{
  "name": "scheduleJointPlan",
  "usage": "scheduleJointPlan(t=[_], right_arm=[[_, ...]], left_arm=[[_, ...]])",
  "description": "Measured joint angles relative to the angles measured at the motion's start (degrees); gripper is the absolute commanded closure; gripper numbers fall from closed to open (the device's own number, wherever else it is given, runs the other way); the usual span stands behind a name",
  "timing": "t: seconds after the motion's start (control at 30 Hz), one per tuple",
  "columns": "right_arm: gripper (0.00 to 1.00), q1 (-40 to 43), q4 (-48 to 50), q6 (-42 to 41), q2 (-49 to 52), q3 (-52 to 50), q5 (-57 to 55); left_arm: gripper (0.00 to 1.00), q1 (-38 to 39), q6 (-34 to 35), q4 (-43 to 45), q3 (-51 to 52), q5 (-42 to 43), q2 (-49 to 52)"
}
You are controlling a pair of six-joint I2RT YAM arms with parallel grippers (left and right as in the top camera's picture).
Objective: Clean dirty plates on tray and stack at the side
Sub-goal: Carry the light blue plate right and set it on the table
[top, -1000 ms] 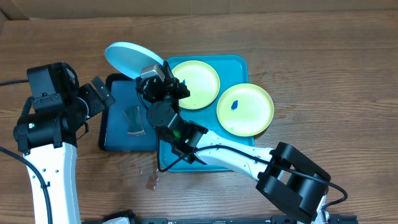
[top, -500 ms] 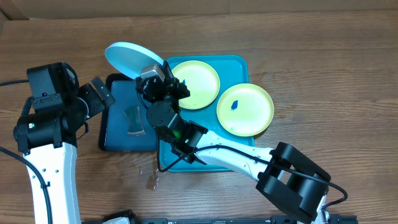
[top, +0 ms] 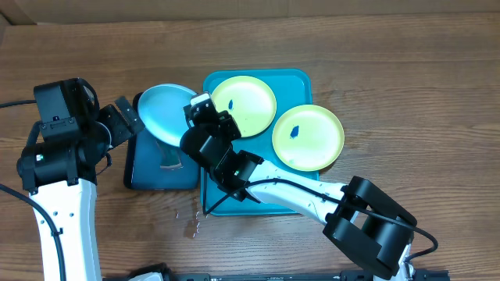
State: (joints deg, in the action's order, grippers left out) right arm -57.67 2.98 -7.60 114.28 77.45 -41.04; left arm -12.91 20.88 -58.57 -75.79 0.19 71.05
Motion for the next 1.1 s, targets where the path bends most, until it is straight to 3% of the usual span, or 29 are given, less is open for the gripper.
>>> scheduleJointPlan(t=[0.27,0.53,0.73,0.93,1.1], right_arm=[[0.96,2.93,-6.29,-7.98,-5.35,-0.02,6.47],[0.96,14.19,-23.61,-14.58,-23.89,0.09,12.13],[0.96,32.44,-33.73,-19.06,-30.45,0.17,23.91],[0.96,53.11,-41.03,-20.57,-28.50,0.17,36.92],[0.96,63.17,-42.21,-20.90,-24.55,0.04,41.18]], left_arm=[[0.00,0.00,0.00,-0.07,0.00,0.00,0.00],[0.00,0.00,0.00,-0.11,0.00,0.00,0.00],[0.00,0.00,0.00,-0.13,0.00,0.00,0.00],[0.00,0.00,0.00,-0.15,0.00,0.00,0.00],[0.00,0.00,0.00,-0.13,0.00,0.00,0.00]])
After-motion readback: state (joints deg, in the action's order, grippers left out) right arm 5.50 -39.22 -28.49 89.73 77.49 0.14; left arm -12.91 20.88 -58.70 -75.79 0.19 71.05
